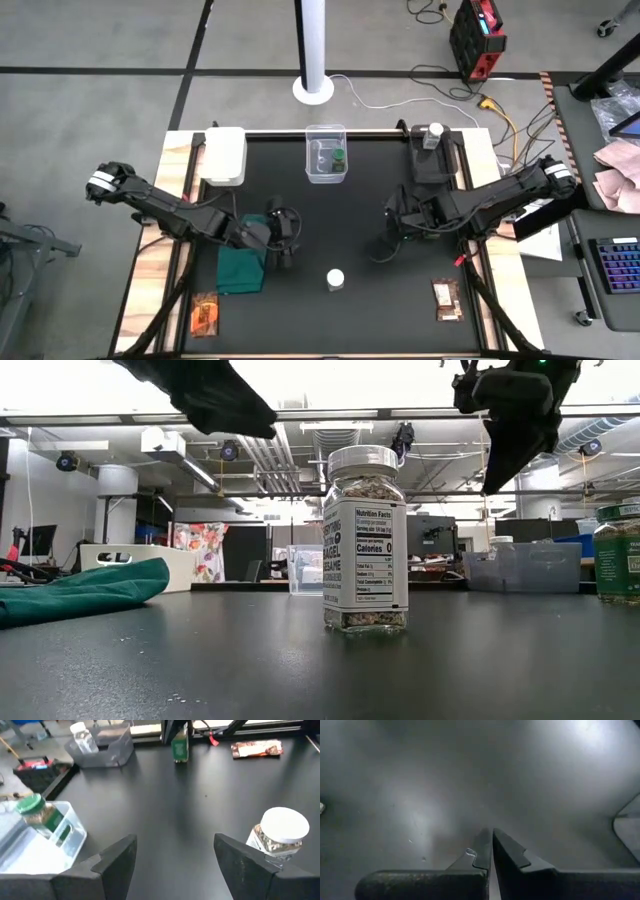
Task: Sort spices by type
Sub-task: Put the left orange seasoning pack into the white bin
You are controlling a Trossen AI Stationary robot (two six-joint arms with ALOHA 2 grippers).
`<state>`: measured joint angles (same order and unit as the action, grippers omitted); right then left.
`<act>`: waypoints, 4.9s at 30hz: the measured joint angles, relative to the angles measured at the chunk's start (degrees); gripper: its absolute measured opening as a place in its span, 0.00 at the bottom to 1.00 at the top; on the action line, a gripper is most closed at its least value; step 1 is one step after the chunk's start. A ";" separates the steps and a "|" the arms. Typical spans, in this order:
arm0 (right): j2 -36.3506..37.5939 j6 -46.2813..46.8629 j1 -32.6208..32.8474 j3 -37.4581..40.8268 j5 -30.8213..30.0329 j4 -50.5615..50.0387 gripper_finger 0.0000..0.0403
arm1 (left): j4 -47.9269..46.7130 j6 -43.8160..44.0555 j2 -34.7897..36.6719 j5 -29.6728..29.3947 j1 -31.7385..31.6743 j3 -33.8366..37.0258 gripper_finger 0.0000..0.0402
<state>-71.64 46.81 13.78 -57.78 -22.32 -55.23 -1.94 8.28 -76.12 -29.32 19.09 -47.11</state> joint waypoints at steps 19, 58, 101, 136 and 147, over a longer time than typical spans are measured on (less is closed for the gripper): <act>-1.94 -7.62 -0.02 0.13 -2.24 1.08 0.02 | -19.13 52.37 -0.08 37.53 5.17 -1.44 0.62; -1.94 -20.90 -0.04 0.17 -7.80 13.66 0.18 | -34.49 120.31 -22.19 56.08 32.22 -4.20 0.62; -1.96 -21.93 -0.17 0.57 -7.81 17.03 0.25 | -46.37 115.23 -23.06 52.43 32.57 -7.19 0.57; -1.96 -24.98 -0.20 0.61 -7.89 19.99 0.24 | -51.88 106.32 -23.23 50.02 34.00 -14.39 0.00; -1.96 -26.26 -0.20 0.61 -7.87 20.07 0.23 | -62.49 90.68 -22.93 21.04 29.33 -30.07 0.00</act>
<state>-73.60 20.55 13.58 -57.17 -30.20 -35.16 -64.44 98.96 -99.04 -8.28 48.42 -77.19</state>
